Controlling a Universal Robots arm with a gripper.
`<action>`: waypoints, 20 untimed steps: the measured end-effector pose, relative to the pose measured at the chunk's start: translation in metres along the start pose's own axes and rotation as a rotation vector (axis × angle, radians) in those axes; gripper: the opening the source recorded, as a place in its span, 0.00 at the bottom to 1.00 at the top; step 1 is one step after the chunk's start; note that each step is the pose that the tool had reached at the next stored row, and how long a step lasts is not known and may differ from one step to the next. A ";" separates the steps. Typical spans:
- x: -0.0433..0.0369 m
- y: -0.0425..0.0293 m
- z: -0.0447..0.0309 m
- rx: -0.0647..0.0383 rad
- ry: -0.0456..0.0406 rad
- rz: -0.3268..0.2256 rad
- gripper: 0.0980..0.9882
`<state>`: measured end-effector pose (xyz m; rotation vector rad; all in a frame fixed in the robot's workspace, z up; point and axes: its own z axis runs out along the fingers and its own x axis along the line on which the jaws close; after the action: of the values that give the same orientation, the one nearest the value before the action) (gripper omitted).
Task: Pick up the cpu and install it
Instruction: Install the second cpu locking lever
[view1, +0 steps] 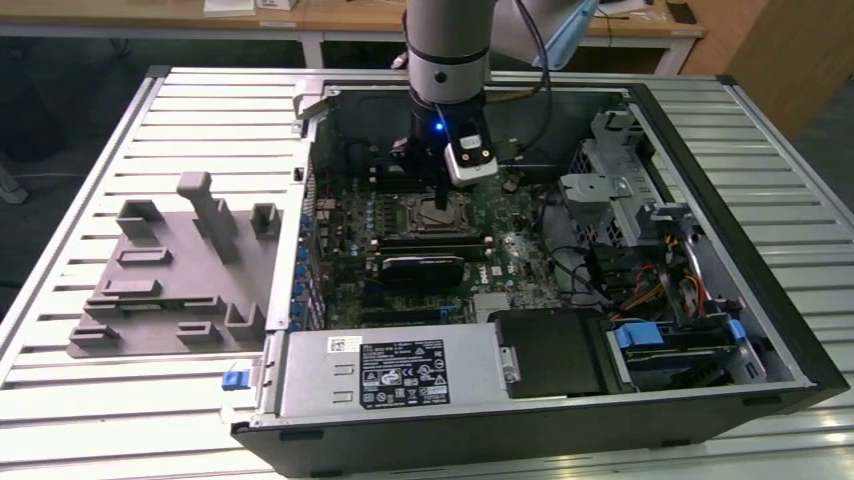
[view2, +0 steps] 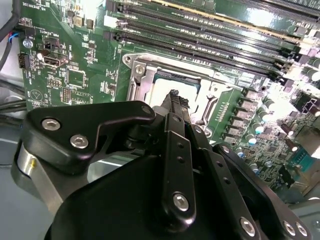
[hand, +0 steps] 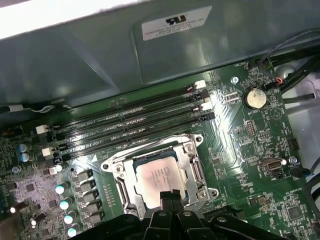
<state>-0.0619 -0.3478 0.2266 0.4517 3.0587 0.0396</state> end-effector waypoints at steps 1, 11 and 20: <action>-0.0002 -0.0006 0.0000 0.000 0.0000 0.000 0.01; -0.0045 -0.0149 -0.0003 0.000 0.0000 0.000 0.01; -0.0053 -0.0163 -0.0058 0.000 0.0000 0.000 0.01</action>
<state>-0.0618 -0.3651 0.2322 0.4513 3.0587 0.0401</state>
